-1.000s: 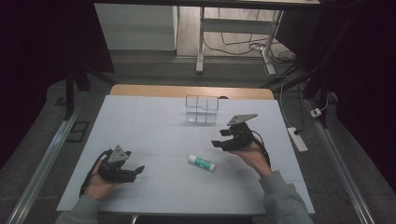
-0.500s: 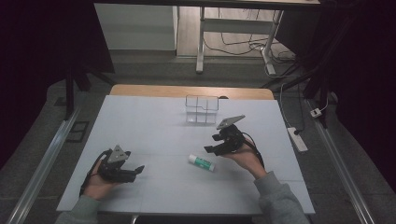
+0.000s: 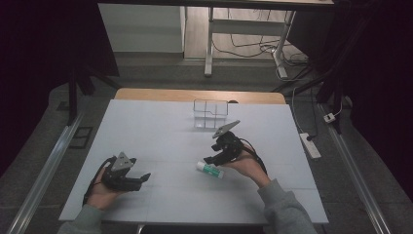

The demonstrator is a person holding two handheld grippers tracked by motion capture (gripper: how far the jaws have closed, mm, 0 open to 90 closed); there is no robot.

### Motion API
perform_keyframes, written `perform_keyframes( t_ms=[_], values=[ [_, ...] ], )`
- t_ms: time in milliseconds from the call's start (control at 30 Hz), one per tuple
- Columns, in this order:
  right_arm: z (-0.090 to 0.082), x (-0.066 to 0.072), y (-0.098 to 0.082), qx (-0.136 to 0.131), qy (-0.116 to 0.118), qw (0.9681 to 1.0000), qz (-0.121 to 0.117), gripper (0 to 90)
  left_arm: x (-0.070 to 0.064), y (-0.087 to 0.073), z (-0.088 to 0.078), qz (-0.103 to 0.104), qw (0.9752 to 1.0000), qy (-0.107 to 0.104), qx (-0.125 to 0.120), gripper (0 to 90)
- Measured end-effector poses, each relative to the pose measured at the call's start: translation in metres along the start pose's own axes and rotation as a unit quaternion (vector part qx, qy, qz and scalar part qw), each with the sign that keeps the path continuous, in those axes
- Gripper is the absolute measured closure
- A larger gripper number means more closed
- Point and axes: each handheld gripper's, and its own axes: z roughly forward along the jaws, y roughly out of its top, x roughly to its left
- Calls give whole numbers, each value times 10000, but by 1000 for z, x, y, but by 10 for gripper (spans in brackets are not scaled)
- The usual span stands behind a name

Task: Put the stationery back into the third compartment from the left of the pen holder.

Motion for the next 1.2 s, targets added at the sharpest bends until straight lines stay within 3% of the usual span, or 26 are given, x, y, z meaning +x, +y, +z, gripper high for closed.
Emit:
perform_keyframes(
  t_ms=[400, 800, 1100, 1200],
  values=[
    [21, 17, 9, 532, 71, 9982, -268, 332, 0, 0, 0, -28, 10000, -4, -19, 215],
    [42, 25, 10, 1014, -149, 9931, -578, 340, -2, 0, 0, -42, 10000, 1, 4, 215],
    [53, 28, 9, 1302, -220, 9887, -708, 496, -1, -1, 1, -31, 10000, -20, 22, 215],
    [54, 28, 9, 1301, -303, 9888, -672, 561, -1, -1, 1, -31, 10000, -16, 25, 215]
  ],
)
